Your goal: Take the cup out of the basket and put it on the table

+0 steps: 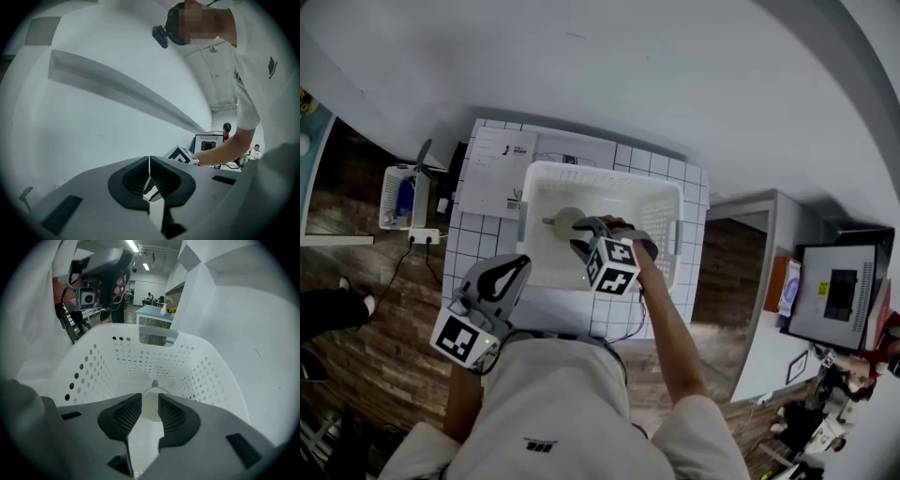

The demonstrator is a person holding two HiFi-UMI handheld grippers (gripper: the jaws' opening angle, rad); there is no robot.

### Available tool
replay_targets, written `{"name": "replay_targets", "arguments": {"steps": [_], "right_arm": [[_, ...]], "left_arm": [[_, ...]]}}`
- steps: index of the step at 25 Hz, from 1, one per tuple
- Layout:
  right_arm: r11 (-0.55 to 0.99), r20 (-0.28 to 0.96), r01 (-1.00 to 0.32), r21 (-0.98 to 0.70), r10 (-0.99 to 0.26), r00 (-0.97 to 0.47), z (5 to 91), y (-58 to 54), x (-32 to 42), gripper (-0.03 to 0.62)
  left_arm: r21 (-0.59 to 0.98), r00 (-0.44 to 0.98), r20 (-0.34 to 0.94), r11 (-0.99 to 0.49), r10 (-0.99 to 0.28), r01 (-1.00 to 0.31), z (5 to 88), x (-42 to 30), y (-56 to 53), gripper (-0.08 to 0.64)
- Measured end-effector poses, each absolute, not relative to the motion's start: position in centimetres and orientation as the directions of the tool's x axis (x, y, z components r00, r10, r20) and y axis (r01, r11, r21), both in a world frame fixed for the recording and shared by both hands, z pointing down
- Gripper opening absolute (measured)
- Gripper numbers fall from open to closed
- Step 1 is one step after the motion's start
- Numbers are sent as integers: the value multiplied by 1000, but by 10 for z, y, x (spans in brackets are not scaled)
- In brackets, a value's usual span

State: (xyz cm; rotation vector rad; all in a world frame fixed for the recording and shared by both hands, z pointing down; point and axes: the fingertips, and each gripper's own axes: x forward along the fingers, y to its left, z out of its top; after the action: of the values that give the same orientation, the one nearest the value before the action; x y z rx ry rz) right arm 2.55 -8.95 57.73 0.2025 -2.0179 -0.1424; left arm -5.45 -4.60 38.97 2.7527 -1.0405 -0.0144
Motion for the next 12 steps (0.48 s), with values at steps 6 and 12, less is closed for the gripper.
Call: {"name": "replay_targets", "arguments": {"steps": [6,12], "right_arm": [[989,918,-16,147,-142,-371,603,-86,24,121],[992,947,43,116,-98,-305,625,-82,23,138]], "left_arm": [[188,749,68,-729,-659,-658,392,-57,-46,15],[175,753,84,-734,-653,-656,395,-55,-48,15]]}}
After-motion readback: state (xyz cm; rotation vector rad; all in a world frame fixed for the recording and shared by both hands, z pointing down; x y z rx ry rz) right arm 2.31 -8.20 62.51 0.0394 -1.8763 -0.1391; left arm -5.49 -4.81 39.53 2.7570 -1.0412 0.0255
